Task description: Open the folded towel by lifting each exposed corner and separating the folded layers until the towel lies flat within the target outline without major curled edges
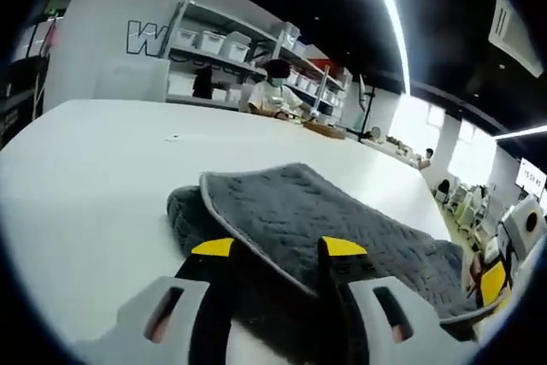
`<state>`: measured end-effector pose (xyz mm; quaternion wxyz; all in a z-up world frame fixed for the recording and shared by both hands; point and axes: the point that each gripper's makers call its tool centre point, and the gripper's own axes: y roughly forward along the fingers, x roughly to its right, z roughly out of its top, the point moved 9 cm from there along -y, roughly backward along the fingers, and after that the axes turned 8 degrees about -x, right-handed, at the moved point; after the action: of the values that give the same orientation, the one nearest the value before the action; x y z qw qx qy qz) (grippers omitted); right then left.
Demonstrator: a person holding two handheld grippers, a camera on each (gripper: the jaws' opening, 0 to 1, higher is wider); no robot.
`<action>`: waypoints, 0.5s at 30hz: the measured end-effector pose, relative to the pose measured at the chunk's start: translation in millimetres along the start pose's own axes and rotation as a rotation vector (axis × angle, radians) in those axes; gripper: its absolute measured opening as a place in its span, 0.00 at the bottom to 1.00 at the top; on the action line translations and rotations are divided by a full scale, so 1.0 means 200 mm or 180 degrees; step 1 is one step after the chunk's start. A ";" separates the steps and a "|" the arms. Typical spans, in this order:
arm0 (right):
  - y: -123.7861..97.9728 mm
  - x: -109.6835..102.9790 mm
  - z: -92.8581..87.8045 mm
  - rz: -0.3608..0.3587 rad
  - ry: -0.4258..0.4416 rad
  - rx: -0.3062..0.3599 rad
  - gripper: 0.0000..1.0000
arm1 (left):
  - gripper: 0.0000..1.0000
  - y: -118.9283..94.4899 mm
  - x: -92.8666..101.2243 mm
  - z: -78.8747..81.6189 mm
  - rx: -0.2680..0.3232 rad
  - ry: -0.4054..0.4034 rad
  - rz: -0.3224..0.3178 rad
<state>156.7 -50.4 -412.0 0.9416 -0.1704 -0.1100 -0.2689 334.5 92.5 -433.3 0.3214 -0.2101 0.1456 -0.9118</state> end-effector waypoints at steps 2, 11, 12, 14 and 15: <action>0.00 0.00 0.00 0.0006 -0.0001 -0.0010 0.00 | 0.35 0.01 -0.01 0.01 -0.0011 -0.0003 0.0022; 0.01 0.00 -0.01 0.0015 0.0007 -0.0013 0.00 | 0.33 0.03 -0.08 0.02 -0.0001 -0.0128 0.0146; 0.01 0.00 -0.01 0.0013 -0.0004 -0.0017 0.00 | 0.32 0.03 -0.09 0.02 0.0047 -0.0175 0.0144; 0.01 -0.01 -0.01 0.0027 0.0009 -0.0017 0.00 | 0.32 0.04 -0.09 0.03 0.0084 -0.0215 0.0085; 0.01 -0.01 -0.01 0.0026 0.0005 -0.0020 0.00 | 0.31 0.04 -0.09 0.03 0.0086 -0.0228 0.0079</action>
<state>157.2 -48.3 -415.1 0.9422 -0.1736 -0.1077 -0.2655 354.4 97.1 -436.8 0.3406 -0.2364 0.1243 -0.9015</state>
